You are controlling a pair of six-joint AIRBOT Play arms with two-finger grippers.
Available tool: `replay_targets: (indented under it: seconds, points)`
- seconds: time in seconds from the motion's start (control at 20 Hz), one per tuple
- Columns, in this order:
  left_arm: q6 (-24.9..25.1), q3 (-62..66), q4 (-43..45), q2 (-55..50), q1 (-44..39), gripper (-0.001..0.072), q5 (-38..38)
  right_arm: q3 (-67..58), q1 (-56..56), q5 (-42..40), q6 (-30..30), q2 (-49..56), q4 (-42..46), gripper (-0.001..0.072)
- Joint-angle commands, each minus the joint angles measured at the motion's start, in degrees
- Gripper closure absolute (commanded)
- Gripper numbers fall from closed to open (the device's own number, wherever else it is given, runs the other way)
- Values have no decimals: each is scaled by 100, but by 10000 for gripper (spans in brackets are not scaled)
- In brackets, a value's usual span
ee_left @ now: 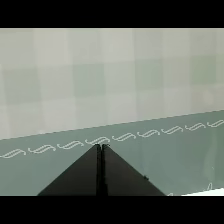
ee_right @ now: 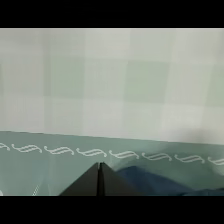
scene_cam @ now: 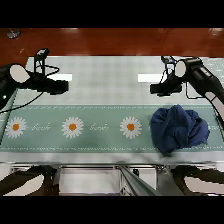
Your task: Fold the shirts.
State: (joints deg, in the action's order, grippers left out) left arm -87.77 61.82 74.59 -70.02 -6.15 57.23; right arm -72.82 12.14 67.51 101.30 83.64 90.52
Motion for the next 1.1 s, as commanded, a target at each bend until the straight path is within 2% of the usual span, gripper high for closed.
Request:
replay_targets:
  seconds: [0.0, 0.55, 0.7, 0.8, 0.85, 0.9, 0.95, 1.05]
  points:
    - [2, -2, 0, -4, 7, 689, 0, 2, 4, 0, 0, 0, -2, 690]
    - [2, -2, 0, -4, 4, 689, -7, 2, 4, -17, 0, 0, -2, 690]
    - [2, -4, 0, -4, 4, 689, -63, 2, 4, -1023, 13, 0, 105, 689]
    - [2, -4, 2, -7, 4, 689, -444, 2, 4, -1263, 28, 0, 109, 675]
    - [0, -4, 0, -20, 4, 685, -708, -31, 4, -1093, 26, -7, 111, 450]
    - [-2, -2, 0, -26, -4, 504, -802, -87, 4, -815, 15, -17, 116, 65]
    - [-7, -2, 0, -28, -33, -13, -820, -153, 4, -411, -31, -68, 234, 85]
    - [28, 68, 4, 2, -39, 1, -308, -162, 4, 358, -114, -356, 743, 86]
